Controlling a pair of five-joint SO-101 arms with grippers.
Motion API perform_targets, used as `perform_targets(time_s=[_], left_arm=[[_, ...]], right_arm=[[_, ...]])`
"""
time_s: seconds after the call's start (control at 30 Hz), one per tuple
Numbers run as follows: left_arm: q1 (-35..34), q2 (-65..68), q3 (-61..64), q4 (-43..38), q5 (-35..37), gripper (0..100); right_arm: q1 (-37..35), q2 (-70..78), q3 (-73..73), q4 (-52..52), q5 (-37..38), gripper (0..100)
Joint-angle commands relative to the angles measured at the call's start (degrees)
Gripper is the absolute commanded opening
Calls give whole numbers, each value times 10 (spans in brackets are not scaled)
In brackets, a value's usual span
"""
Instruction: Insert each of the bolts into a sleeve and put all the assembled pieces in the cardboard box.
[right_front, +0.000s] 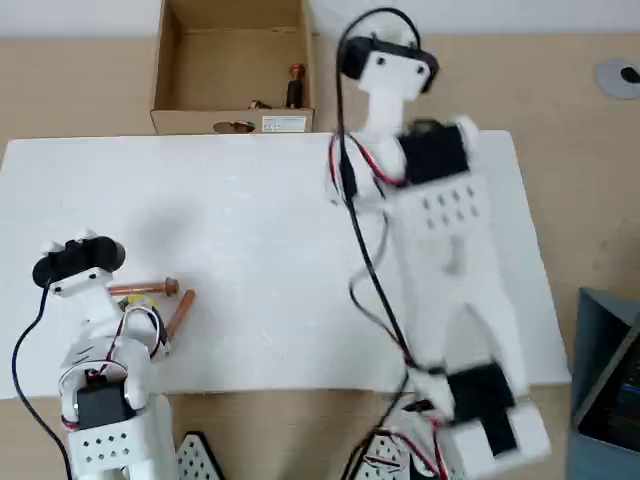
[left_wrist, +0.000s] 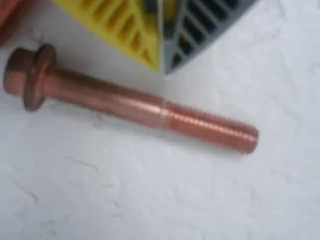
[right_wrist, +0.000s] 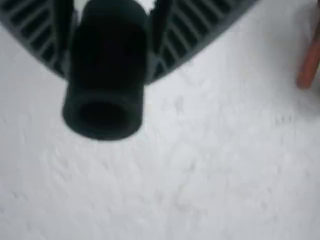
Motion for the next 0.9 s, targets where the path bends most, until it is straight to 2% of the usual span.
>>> perform_targets(time_s=[0.0,0.2,0.4,0.73,0.8,0.87], left_arm=[[-5,-3,-7,-1,-4,4],[-4,0,-70,1,-4,6],[-3,31,-171,67,-10,6],[-1,305,-412,116,-38,5],[0,363,-453,127,-66,6],[0,418,-479,134,-124,6]], right_arm=[[35,-122,79,10,9,10],[116,-247,226,2,10,10],[186,-359,330,-21,38,10],[240,-509,462,-72,81,10],[245,-531,475,-72,81,10],[248,-551,484,-72,79,10]])
